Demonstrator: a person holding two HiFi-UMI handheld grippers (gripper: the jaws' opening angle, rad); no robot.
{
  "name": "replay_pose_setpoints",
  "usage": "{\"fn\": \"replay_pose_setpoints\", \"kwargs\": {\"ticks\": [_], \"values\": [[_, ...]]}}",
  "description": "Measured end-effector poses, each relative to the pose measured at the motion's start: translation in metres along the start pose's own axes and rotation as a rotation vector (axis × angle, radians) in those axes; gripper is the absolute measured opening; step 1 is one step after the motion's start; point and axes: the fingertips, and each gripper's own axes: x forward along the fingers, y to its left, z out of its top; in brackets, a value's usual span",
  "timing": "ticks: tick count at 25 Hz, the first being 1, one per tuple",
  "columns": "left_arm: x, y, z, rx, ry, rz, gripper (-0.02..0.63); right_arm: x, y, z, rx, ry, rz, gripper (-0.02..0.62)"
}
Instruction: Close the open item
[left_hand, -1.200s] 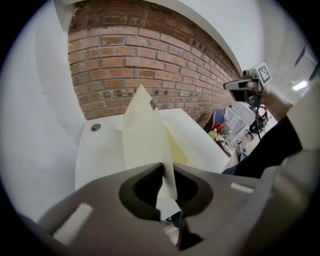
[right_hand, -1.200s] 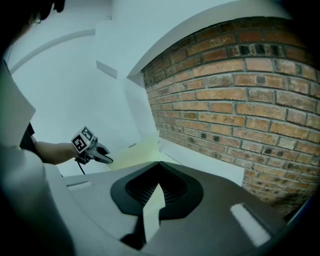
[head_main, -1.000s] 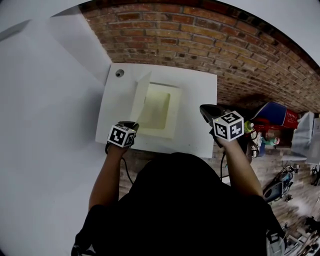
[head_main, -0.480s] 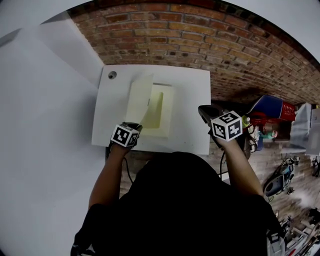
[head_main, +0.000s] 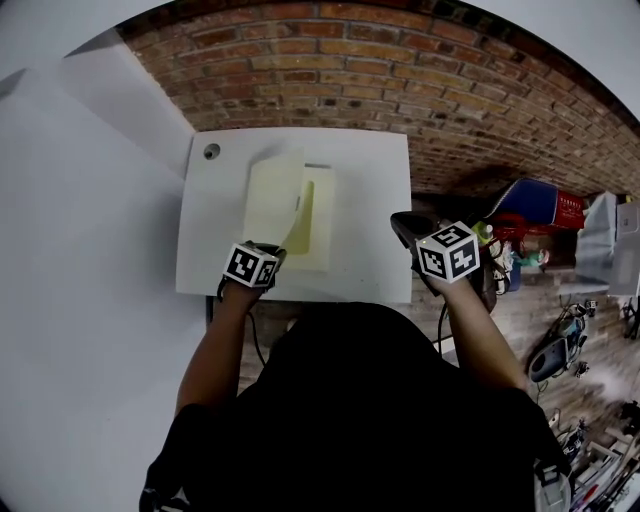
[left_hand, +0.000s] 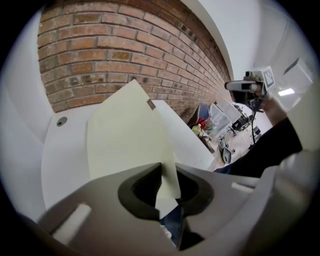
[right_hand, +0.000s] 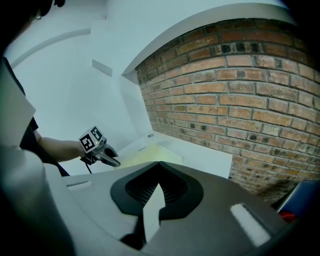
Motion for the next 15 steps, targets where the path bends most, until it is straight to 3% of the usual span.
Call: {"fn": "replay_pose_setpoints", "kwargs": {"ticks": [15], "values": [[0.042,-0.019,0.000,0.053,0.084,-0.041,0.037,-0.015,-0.002,-0.027,0.038,0.018,-0.027,0.000]]}}
